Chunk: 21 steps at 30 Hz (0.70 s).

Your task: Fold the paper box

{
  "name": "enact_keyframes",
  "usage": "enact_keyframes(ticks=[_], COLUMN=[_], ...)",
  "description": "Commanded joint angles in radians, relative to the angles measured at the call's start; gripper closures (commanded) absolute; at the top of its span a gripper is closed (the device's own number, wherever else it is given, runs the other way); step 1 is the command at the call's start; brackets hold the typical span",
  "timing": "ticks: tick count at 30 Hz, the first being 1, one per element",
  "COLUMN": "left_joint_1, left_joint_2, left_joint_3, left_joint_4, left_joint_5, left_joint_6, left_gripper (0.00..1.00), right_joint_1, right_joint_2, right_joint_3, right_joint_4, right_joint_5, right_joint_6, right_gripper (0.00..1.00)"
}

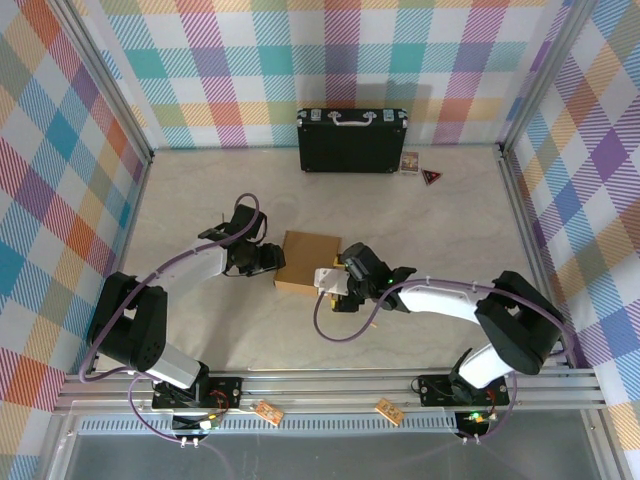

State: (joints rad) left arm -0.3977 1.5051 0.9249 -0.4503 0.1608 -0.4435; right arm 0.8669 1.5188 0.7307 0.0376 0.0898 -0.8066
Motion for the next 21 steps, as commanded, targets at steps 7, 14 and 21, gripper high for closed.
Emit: enact_keyframes(ticks=[7,14,21], left_joint_1=[0.021,0.020,0.020], left_joint_2=[0.025,0.098,0.118], left_joint_3=[0.030,0.022,0.020], left_joint_4=[0.034,0.070,0.072], left_joint_5=[0.022,0.023,0.040], left_joint_6=[-0.020,-0.017,-0.006], left_gripper=[0.47,0.50,0.53], right_joint_1=[0.001,0.001,0.002], right_joint_2=[0.044,0.078,0.108], right_joint_3=[-0.046,-0.061,-0.083], right_joint_4=[0.188,0.217,0.278], right_joint_5=[-0.047,-0.012,0.005], right_joint_6=[-0.067,-0.096,-0.106], right_gripper=[0.12,0.12,0.18])
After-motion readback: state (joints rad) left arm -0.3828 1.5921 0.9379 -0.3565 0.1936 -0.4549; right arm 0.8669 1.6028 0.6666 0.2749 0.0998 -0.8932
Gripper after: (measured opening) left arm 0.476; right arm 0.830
